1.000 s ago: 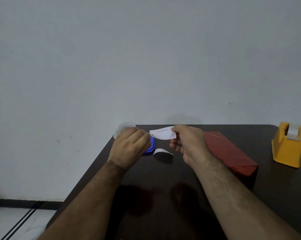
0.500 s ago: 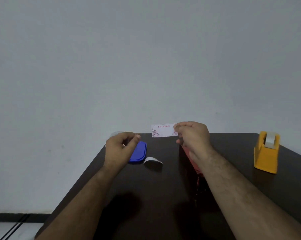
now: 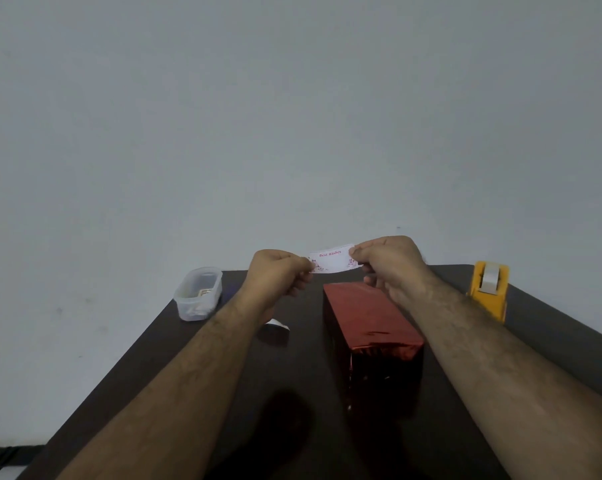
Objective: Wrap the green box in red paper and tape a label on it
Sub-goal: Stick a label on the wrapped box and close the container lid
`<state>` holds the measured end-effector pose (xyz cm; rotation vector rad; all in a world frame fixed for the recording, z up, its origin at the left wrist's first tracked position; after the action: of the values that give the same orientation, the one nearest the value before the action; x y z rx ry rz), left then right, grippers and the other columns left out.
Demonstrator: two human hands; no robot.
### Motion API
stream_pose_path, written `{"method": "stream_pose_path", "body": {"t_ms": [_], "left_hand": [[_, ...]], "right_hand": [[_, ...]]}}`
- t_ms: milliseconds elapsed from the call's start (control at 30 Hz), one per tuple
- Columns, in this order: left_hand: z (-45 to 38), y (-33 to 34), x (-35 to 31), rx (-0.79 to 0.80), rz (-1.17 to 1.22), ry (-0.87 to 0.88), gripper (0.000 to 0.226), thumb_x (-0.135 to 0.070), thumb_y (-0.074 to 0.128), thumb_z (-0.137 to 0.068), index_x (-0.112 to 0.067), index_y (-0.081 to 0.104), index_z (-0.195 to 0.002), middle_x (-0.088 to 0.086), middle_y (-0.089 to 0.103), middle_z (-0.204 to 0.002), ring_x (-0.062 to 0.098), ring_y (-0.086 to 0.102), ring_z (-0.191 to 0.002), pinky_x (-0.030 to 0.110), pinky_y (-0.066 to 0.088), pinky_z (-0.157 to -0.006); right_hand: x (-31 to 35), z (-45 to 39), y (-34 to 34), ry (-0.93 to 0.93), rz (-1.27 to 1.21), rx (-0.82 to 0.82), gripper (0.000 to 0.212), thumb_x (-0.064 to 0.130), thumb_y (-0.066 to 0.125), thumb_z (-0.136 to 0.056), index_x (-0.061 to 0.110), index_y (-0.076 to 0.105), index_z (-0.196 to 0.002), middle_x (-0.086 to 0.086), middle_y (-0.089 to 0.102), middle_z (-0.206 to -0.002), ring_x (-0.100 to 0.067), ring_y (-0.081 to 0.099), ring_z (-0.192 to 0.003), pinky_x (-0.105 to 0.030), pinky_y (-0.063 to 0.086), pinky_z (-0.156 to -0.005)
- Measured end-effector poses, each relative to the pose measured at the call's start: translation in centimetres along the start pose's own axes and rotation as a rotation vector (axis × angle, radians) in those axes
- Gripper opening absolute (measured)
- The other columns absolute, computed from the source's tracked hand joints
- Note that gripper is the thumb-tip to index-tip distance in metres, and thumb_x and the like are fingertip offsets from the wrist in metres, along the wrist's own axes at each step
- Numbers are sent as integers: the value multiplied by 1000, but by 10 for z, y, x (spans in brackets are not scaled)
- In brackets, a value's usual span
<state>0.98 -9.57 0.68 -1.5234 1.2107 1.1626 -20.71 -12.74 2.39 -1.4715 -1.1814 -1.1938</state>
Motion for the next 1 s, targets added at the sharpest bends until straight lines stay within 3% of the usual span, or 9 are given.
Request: {"method": "stream_pose_path", "body": {"t_ms": [200,300,367,667,867,1000], "left_hand": [[-8,24,8,-3,17,-165,15,-6,76,-84,4,74,-94,15,70,-72,23,59,-57,27,48,-53],[-13,38,17,-5,-3,-242,18,-6,73,-85,6,74,-99,13,70,-70,22,58,-55,27,48,-53],[-16,44,19,-18,-27,-263,14,-6,71,-84,2,74,-95,11,70,-67,20,57,-54,24,47,-50],[-32,58,32,-62,-163,-284,7,-5,71,-80,1,74,-83,7,64,-56,19,48,-46,25,37,-48],[-37,58,40,-103,-269,-251,9,-10,70,-75,-3,75,-75,5,65,-55,18,50,-44,25,38,-45],[-39,58,43,-109,-344,-240,13,-15,69,-70,-5,76,-71,5,67,-56,20,53,-49,26,41,-48]], "right_hand": [[-6,-19,-17,3,170,0,10,1,86,-79,-1,78,-83,-9,69,-63,-13,56,-46,-26,48,-49],[-14,-33,-21,47,269,-6,20,-1,90,-74,-6,76,-86,-14,70,-66,-17,57,-45,-27,50,-52],[-19,-40,-22,86,329,2,22,-1,92,-74,-8,74,-86,-13,70,-67,-17,58,-43,-22,46,-43],[-41,-67,-20,268,404,138,18,-7,87,-78,-4,71,-86,-9,63,-59,-15,52,-46,-23,45,-42],[-48,-77,-15,278,417,175,17,-7,84,-77,0,69,-79,-10,62,-61,-18,58,-53,-23,45,-44],[-54,-79,-16,297,461,200,18,-4,84,-77,2,68,-74,-9,60,-61,-14,50,-45,-21,43,-42]]}}
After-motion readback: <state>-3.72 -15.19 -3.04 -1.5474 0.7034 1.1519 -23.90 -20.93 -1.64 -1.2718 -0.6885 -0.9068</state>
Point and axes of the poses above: each hand's wrist, its own z-axis away from the middle knuckle, its own y-axis out of the palm, x = y × z, the point moved 5 cm from there along -z, towards the middle knuckle
